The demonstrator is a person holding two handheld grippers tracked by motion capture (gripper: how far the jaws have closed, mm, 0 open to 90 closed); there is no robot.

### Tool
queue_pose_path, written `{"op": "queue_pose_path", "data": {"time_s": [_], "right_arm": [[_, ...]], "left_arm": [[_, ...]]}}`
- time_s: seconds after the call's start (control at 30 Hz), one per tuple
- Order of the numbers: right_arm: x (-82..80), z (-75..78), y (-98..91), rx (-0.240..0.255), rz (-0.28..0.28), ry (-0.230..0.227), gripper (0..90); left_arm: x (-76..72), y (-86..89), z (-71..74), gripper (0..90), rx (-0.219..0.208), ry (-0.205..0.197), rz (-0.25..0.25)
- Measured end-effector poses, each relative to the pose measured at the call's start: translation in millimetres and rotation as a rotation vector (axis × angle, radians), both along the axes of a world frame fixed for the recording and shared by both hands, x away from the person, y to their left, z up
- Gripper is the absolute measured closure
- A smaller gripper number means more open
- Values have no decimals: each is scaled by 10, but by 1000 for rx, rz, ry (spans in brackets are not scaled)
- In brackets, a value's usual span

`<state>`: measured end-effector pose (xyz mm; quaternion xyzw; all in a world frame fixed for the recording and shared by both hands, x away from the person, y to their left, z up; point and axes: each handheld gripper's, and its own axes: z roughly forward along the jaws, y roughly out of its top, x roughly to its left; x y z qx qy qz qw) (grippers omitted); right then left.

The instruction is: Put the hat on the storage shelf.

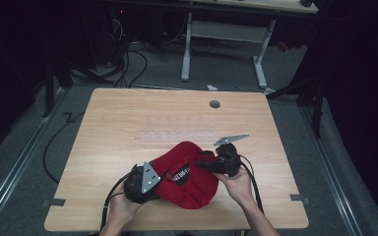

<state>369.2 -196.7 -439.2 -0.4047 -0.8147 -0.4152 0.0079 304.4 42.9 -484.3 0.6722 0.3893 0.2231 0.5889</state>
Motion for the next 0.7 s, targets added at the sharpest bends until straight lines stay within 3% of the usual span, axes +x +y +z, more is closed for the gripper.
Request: {"op": "queue_pose_path", "data": {"time_s": [0.3,0.43,0.7], "right_arm": [[17,12,-20,36,18,7,844],[30,11,-40,48,16,-1,825],[61,7,-72,86,-2,-13,776]], "left_arm": [[-4,-34,63,541,5,51,-67],[-27,-25,135,659,-19,89,-110],[-76,-58,222,762,37,107,-170]]}}
